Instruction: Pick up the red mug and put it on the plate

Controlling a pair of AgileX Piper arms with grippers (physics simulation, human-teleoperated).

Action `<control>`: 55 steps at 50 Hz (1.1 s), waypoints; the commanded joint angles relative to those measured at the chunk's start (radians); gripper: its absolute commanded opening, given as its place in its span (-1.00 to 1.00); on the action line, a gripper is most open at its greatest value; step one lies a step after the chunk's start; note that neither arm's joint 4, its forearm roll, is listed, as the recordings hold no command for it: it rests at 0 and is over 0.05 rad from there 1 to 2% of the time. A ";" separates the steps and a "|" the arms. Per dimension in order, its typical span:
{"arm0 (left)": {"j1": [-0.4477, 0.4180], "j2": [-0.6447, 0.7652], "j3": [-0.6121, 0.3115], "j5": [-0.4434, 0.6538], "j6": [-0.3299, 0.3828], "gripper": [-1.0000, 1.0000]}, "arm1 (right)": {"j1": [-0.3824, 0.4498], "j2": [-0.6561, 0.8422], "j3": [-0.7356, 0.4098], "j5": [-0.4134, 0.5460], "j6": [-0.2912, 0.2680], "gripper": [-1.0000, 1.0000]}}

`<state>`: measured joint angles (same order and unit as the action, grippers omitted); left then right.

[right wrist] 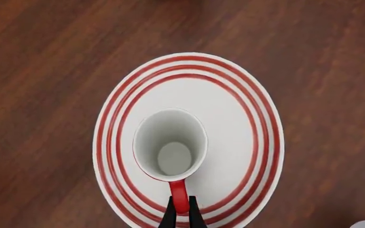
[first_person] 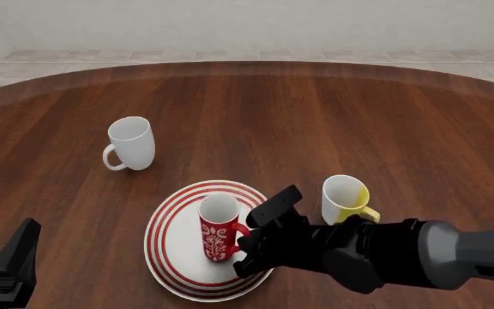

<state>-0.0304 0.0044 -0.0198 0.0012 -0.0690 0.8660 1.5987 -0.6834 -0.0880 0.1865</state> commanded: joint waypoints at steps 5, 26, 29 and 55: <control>0.000 -0.001 -0.001 0.000 -0.001 1.00 | 0.006 0.010 0.003 -0.017 0.021 -1.00; 0.001 -0.001 -0.003 0.001 -0.003 1.00 | 0.016 0.027 0.016 -0.043 0.037 -1.00; 0.002 -0.001 -0.005 0.003 -0.004 1.00 | 0.016 0.035 0.020 -0.056 0.041 -1.00; 0.000 0.002 -0.008 -0.001 0.002 1.00 | 0.018 0.008 0.026 -0.049 0.087 1.00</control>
<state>-0.0305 0.0052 -0.0250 0.0001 -0.0680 0.8881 1.6183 -0.6563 -0.1457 0.2667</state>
